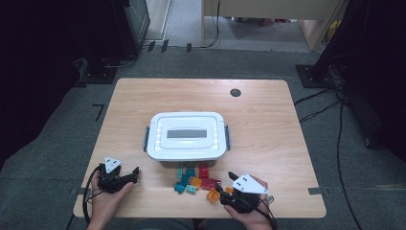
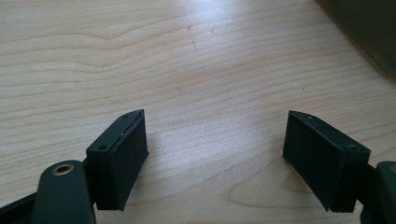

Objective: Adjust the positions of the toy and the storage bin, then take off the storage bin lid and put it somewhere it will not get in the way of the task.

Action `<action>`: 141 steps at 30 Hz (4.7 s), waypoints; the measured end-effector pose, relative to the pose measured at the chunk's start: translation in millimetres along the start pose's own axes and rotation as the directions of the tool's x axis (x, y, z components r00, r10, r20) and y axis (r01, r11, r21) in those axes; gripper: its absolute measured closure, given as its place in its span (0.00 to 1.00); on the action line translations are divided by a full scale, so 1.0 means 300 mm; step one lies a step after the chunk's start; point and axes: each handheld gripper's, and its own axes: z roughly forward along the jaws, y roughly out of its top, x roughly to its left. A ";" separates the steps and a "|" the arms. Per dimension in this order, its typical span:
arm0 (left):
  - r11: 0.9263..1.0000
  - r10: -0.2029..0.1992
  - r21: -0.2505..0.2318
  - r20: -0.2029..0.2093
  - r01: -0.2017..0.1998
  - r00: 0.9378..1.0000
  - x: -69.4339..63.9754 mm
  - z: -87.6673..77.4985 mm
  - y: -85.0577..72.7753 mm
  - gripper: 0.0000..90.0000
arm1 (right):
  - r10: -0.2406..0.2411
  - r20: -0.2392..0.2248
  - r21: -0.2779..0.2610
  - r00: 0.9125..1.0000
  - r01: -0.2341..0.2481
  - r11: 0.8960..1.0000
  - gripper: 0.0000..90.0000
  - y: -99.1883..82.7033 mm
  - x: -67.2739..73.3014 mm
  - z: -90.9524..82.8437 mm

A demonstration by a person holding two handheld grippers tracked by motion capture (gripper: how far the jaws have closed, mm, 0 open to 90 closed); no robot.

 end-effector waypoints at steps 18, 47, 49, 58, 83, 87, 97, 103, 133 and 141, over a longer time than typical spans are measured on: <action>1.000 -0.001 -0.015 -0.001 0.001 1.000 -0.002 0.007 -0.002 0.22 | -0.001 -0.268 -0.187 0.963 -0.052 0.981 0.71 0.357 -0.173 0.018; 1.000 0.009 -0.011 0.008 -0.009 1.000 -0.001 0.008 0.001 0.23 | -0.216 -0.381 -0.037 0.899 0.218 0.975 0.59 0.560 -0.198 0.284; 1.000 0.007 -0.009 0.009 -0.007 1.000 0.000 0.008 0.003 0.23 | -0.227 -0.401 -0.062 0.887 0.221 0.973 0.62 0.566 -0.206 0.304; 1.000 -0.004 -0.011 0.044 0.004 0.999 0.003 0.009 0.010 0.24 | -0.283 -0.503 -0.049 0.816 0.301 0.953 0.69 0.566 -0.202 0.374; 0.999 0.004 -0.034 0.072 -0.002 0.997 -0.006 0.006 0.014 0.25 | -0.396 -0.588 -0.024 0.705 0.474 0.880 0.73 0.590 -0.157 0.434; 0.999 0.005 -0.032 0.073 -0.002 0.997 -0.006 0.007 0.013 0.25 | -0.403 -0.621 -0.037 0.672 0.489 0.872 0.75 0.598 -0.170 0.438; 0.998 0.006 -0.061 0.092 0.000 0.996 -0.016 -0.004 0.022 0.25 | -0.397 -0.637 -0.075 0.661 0.459 0.885 0.76 0.623 -0.200 0.411; 0.998 0.001 -0.057 0.094 0.004 0.996 -0.012 0.000 0.020 0.25 | -0.386 -0.624 -0.065 0.680 0.447 0.892 0.76 0.630 -0.218 0.381; 1.000 0.019 -0.017 0.016 -0.019 1.000 -0.025 0.030 0.017 0.21 | -0.242 -0.404 -0.032 0.882 0.250 0.968 0.76 0.556 -0.504 0.152; 1.000 0.018 -0.015 0.015 -0.018 1.000 -0.026 0.030 0.017 0.20 | -0.182 -0.324 -0.037 0.928 0.179 0.983 0.76 0.523 -0.586 0.096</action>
